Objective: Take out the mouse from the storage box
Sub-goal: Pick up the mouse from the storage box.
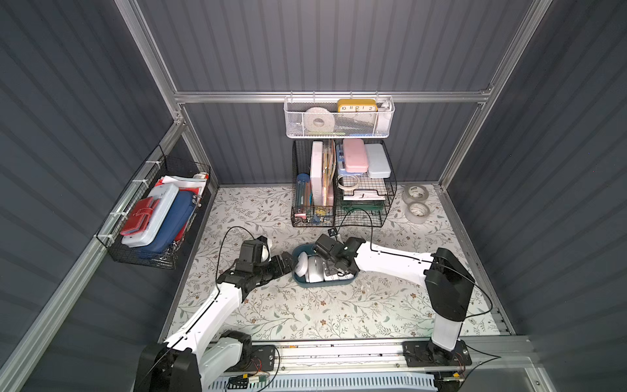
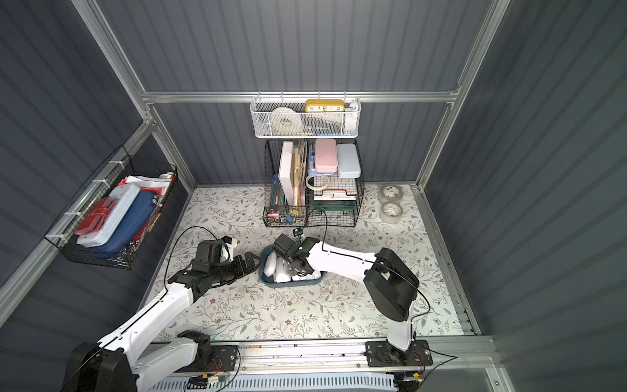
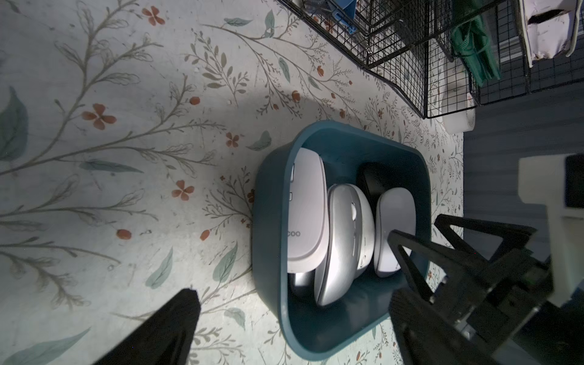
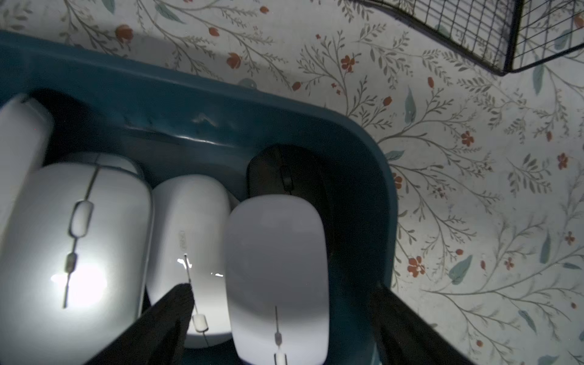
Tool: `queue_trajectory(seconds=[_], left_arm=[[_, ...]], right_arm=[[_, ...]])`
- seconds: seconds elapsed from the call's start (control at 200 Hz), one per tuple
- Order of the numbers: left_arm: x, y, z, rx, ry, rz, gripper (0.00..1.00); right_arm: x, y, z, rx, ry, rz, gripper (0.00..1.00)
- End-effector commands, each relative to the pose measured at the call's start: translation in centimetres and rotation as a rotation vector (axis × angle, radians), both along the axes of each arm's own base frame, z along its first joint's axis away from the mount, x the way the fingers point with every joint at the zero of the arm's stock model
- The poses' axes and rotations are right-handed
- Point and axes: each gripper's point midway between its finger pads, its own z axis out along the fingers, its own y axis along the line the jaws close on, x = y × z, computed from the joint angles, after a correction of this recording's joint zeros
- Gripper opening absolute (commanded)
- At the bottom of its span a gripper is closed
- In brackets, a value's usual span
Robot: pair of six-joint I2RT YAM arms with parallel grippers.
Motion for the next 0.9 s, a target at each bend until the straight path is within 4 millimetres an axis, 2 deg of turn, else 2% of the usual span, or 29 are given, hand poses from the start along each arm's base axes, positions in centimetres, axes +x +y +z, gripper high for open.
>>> queue_trajectory(seconds=[0.0,0.47,0.7,0.891], left_arm=[[-0.5,-0.4,-0.8,-0.018,0.022,-0.014,0.99],[-0.5,-0.4,-1.5,-0.016,0.039,-0.011,0.99],[-0.6,-0.3,-1.6,-0.019,0.038,0.001,0.99],[-0.7,-0.2,-1.6,-0.015,0.037,0.005,0.99]], right_arm=[[0.0,-0.1,0.3,-0.023,0.002,0.004,0.92],[-0.4,-0.3,-2.1,-0.069,0.050,0.021,0.90],[-0.3,0.0,-2.8,-0.049,0.067,0.025,0.78],[0.0,-0.1,-3.3,-0.035,0.073,0.015,0.72]])
